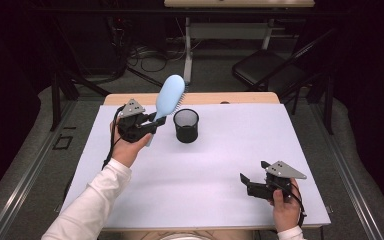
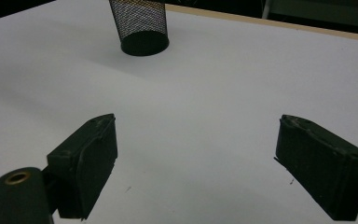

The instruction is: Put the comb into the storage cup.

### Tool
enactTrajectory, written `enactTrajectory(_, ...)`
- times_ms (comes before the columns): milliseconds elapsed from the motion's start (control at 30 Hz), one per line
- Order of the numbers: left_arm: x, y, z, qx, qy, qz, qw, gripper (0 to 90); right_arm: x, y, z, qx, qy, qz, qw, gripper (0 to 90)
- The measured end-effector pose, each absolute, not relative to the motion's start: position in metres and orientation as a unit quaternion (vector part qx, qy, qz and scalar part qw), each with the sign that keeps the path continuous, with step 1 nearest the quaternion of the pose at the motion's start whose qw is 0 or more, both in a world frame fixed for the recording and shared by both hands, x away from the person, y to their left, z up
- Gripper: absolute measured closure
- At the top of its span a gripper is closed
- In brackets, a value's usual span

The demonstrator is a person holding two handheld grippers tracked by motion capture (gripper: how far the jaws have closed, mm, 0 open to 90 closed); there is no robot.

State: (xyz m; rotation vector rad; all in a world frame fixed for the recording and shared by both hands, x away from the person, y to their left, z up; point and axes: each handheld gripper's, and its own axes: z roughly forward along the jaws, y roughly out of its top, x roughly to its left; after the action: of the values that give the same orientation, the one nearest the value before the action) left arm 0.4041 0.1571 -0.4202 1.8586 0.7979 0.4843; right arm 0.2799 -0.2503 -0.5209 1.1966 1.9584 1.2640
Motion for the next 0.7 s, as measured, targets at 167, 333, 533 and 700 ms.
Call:
enactTrajectory(167, 0.406, 0.154, -0.422, 0.768, 0.331, 0.200, 0.511, 69.8, 0.282, -0.247, -0.517, 0.439, 0.727, 0.464, 0.253, 12.3)
enactTrajectory(333, 0.406, 0.151, -0.422, 0.765, 0.328, 0.198, 0.517, 69.8, 0.284, -0.243, -0.510, 0.431, 0.735, 0.459, 0.251, 12.3)
enactTrajectory(533, 0.405, 0.147, -0.421, 0.762, 0.326, 0.201, 0.522, 69.8, 0.289, -0.238, -0.500, 0.418, 0.745, 0.454, 0.253, 12.1)
enactTrajectory(700, 0.405, 0.144, -0.421, 0.760, 0.325, 0.200, 0.526, 69.8, 0.296, -0.234, -0.492, 0.418, 0.748, 0.453, 0.246, 12.1)
